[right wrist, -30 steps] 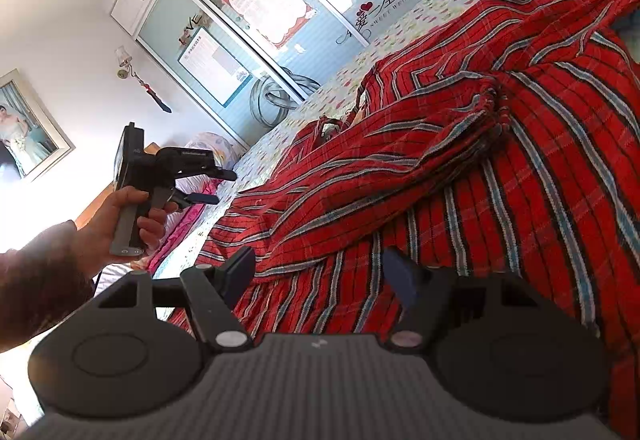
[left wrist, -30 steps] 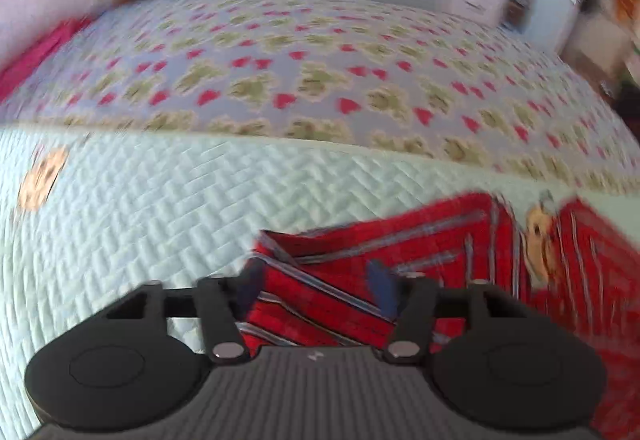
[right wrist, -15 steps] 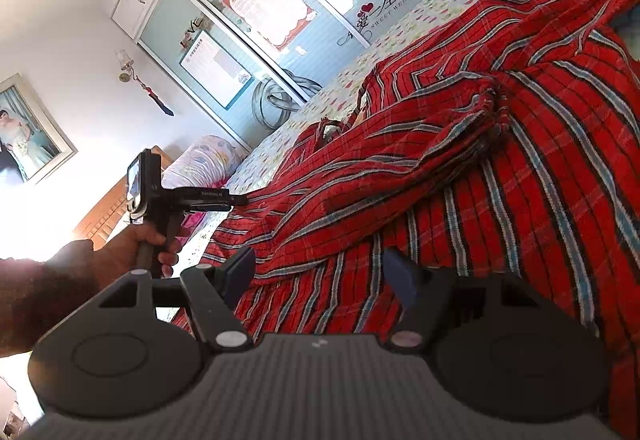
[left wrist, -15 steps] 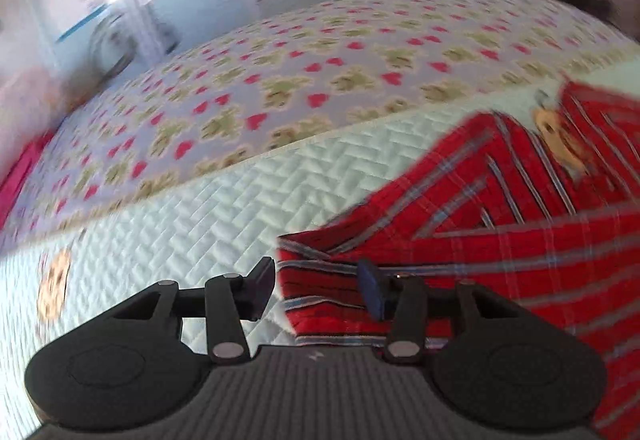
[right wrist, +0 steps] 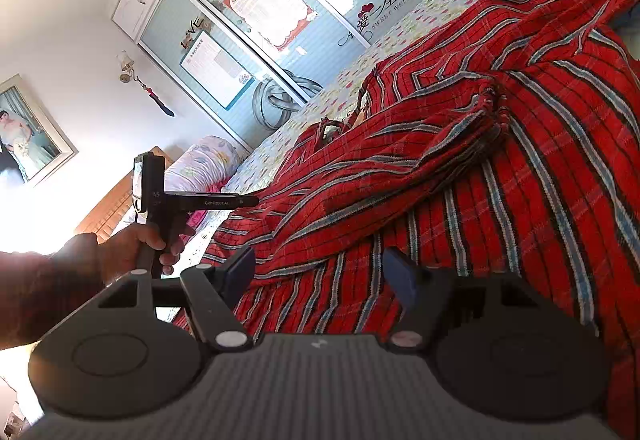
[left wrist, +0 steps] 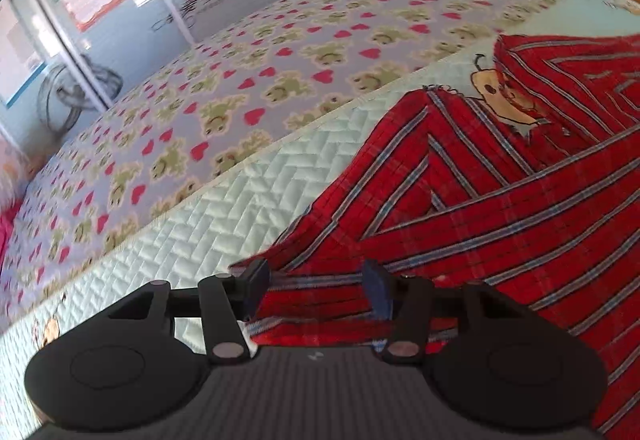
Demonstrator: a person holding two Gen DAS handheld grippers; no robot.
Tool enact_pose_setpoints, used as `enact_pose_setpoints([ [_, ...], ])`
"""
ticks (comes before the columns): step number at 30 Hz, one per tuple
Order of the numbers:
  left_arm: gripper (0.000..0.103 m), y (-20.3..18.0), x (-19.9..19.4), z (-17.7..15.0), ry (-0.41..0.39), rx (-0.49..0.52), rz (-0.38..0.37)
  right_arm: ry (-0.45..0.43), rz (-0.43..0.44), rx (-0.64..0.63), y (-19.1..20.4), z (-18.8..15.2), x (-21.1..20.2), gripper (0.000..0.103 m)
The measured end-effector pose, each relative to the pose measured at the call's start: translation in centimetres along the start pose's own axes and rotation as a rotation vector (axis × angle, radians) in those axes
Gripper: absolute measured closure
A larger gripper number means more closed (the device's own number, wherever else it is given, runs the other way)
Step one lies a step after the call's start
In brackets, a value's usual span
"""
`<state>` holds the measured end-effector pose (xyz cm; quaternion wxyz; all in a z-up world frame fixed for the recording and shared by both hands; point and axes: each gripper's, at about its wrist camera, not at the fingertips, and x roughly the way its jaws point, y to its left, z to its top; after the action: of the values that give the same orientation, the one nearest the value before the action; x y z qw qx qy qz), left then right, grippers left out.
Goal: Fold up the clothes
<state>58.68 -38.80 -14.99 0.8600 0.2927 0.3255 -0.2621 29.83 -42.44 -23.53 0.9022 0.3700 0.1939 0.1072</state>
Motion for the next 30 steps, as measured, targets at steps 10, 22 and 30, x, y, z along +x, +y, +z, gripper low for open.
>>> enact_pose_setpoints([
  [10, 0.060, 1.2, 2.2, 0.0, 0.086, 0.008, -0.097, 0.001, -0.002, 0.001, -0.2, 0.0, -0.1, 0.031],
  [22, 0.102, 0.8, 0.3, -0.5, 0.036, 0.006, 0.000, 0.005, -0.007, -0.004, -0.1, 0.2, 0.0, 0.031],
  [30, 0.102, 4.1, -0.3, -1.7, 0.073, 0.000, 0.168, 0.006, -0.007, -0.006, -0.2, 0.3, 0.0, 0.031],
])
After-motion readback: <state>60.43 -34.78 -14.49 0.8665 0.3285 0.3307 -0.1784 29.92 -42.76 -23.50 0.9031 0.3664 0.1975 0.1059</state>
